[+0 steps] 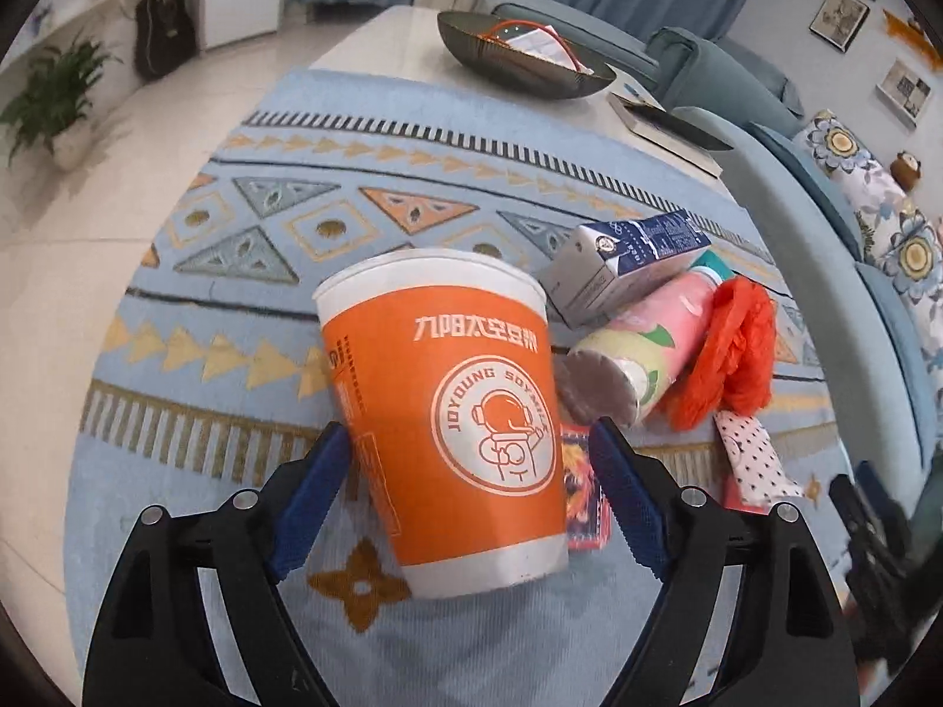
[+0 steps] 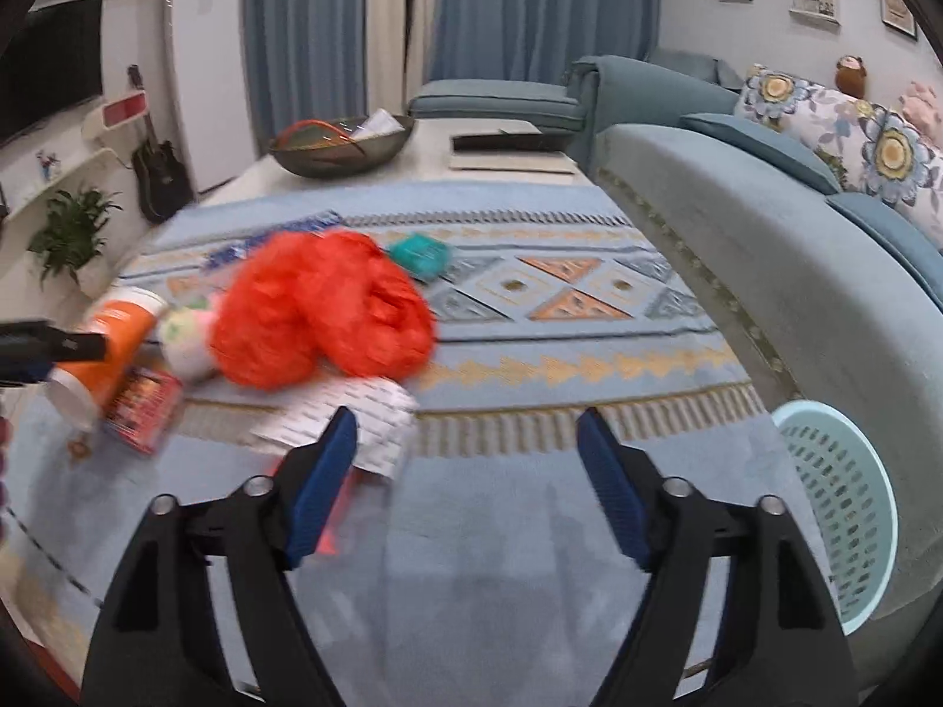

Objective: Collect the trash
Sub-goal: 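Grasp the orange paper cup with the left tool while the right tool grasps the pink packet, then carry the orange cup and pink packet over the basket and release both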

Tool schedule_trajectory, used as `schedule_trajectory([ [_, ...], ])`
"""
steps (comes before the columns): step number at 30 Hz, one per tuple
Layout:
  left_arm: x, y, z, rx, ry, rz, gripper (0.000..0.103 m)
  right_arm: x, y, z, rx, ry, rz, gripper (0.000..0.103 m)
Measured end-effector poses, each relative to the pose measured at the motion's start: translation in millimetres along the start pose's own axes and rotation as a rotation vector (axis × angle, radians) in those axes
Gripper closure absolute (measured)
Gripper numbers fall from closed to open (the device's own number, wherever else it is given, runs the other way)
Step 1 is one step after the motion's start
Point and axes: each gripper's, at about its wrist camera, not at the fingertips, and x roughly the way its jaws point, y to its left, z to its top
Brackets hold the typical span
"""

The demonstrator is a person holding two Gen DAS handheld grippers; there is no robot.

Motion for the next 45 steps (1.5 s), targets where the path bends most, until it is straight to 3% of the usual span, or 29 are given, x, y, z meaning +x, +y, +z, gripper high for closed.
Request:
schedule_trajectory([
  [2, 3, -3, -1, 0.012, 0.005, 0.011, 0.023, 4, 12, 4, -0.021, 0.019, 0.003, 0.025],
  [4, 10, -4, -4, 0.02, 0.022, 0.047, 0.032, 9, 19, 4, -0.027, 0.047, 0.019, 0.025],
  [7, 16, -2, -8, 0.022, 0.039, 0.021, 0.04, 17, 24, -4, -0.015, 0.113, 0.07, 0.025],
  [12, 7, 0, -12, 0.029, -0.024, 0.05, 0.041, 36, 20, -21, 0.07, 0.23, 0.166, 0.025],
  [18, -11, -9, -12, 0.047, -0.091, 0.014, 0.041, 55, 33, -24, 0.086, 0.256, 0.173, 0.026],
  [21, -14, -17, -12, 0.068, -0.105, -0.015, 0.041, 56, 50, -23, 0.012, 0.241, 0.125, 0.029],
  [23, -16, -25, -13, 0.09, -0.113, -0.022, 0.041, 57, 60, -24, -0.042, 0.236, 0.079, 0.044],
  [24, -19, -29, -14, 0.102, -0.121, -0.028, 0.041, 56, 63, -25, -0.063, 0.236, 0.077, 0.056],
  [25, -20, -31, -14, 0.112, -0.128, -0.034, 0.041, 55, 65, -25, -0.076, 0.232, 0.076, 0.06],
  [28, -31, -41, -15, 0.144, -0.157, -0.038, 0.041, 41, 63, -24, -0.103, 0.208, 0.089, 0.064],
  [35, -63, -81, -16, 0.215, -0.222, -0.123, 0.041, -13, 21, -3, -0.03, 0.108, 0.1, 0.064],
  [39, -75, -124, -25, 0.267, -0.222, -0.212, 0.041, -45, -14, 5, 0.032, 0.052, 0.066, 0.064],
  [45, -76, -193, -39, 0.369, -0.201, -0.289, 0.041, -78, -83, 9, 0.131, -0.019, -0.01, 0.064],
])
